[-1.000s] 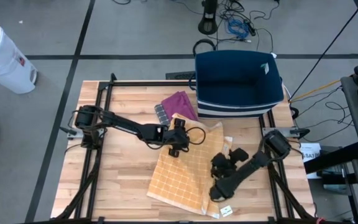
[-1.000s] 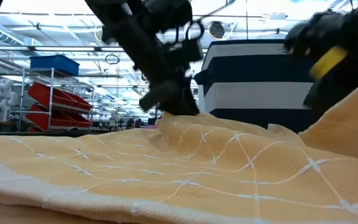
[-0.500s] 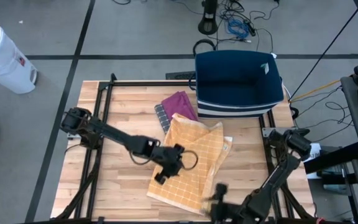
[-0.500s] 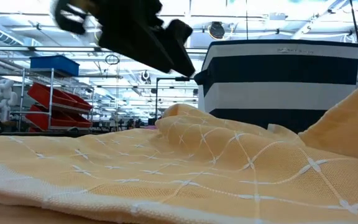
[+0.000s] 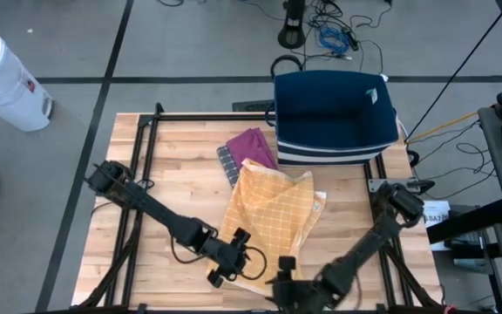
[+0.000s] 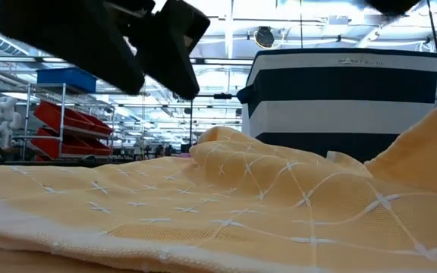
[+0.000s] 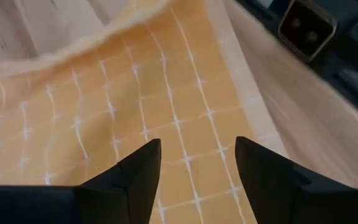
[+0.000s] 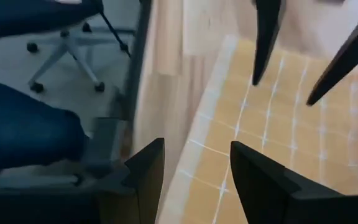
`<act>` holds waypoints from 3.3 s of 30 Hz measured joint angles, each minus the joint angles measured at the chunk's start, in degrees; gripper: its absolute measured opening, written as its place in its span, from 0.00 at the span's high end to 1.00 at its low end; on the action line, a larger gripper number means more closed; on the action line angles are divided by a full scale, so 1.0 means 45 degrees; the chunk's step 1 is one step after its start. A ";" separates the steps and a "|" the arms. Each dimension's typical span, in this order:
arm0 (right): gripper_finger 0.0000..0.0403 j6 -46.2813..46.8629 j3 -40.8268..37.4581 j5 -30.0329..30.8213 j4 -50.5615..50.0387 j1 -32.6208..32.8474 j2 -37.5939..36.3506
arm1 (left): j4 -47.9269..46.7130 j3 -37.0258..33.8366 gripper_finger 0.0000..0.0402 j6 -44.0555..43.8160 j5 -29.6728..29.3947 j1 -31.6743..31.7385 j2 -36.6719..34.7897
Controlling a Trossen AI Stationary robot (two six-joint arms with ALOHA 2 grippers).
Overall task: Fold towel
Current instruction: Fold the orange checkered towel
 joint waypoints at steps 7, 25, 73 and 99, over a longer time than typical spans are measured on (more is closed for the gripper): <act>0.58 0.0887 -0.0013 -0.3513 -0.0233 -0.1371 0.0986 | -0.0050 -0.0001 0.47 -0.0747 -0.0673 -0.0431 0.0180; 0.69 0.6227 -0.0005 -0.4705 -0.4334 -0.0020 0.0047 | -0.1403 -0.0341 0.47 -0.1255 -0.2146 -0.0098 0.0185; 0.32 -0.1405 0.0012 -0.4719 -0.0770 -0.1647 0.0080 | -0.1387 -0.0336 0.47 -0.1640 -0.1853 -0.0098 0.0185; 0.32 0.2817 0.5819 -0.2900 -0.8996 0.0702 0.3073 | -0.1426 -0.0336 0.47 -0.1960 -0.1862 -0.0098 0.0180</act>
